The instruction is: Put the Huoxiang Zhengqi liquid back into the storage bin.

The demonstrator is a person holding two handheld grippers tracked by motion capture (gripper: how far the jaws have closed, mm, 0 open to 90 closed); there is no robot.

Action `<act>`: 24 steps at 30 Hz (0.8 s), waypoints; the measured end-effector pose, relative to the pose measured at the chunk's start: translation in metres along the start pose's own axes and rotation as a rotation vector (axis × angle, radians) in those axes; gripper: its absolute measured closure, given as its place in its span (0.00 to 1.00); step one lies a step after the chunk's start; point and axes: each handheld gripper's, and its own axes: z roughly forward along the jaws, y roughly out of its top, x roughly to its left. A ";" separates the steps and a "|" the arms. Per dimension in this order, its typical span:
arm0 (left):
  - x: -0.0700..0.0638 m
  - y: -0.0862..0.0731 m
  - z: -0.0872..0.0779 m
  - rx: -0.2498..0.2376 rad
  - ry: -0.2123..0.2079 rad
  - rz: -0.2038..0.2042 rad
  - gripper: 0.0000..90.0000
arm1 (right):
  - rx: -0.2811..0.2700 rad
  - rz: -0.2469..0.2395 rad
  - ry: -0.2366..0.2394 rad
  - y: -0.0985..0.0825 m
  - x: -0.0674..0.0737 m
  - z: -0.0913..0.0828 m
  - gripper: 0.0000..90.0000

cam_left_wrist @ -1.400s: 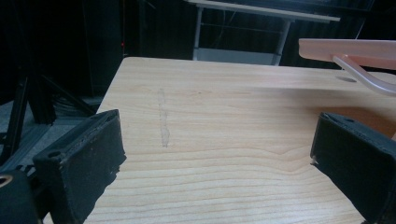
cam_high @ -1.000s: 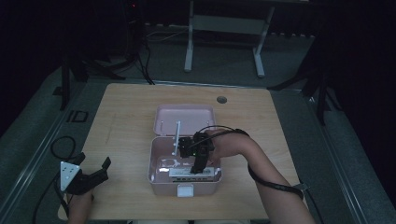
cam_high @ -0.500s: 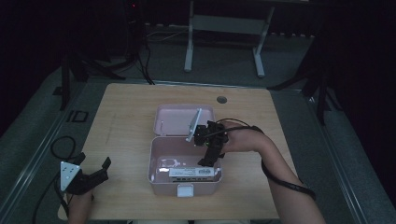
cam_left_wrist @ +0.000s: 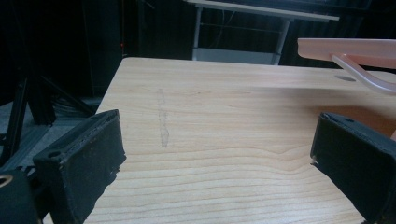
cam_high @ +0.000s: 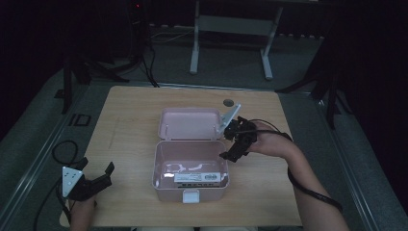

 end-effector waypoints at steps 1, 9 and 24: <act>0.000 0.000 0.000 0.000 0.000 0.000 0.03 | 0.000 0.000 0.000 0.000 0.000 0.000 0.14; 0.000 0.000 0.000 0.001 0.001 0.001 0.03 | -0.014 0.068 -0.021 -0.040 -0.009 0.009 0.15; 0.000 0.000 0.000 0.001 -0.001 0.000 0.03 | -0.143 0.206 -0.170 -0.103 -0.009 0.063 0.14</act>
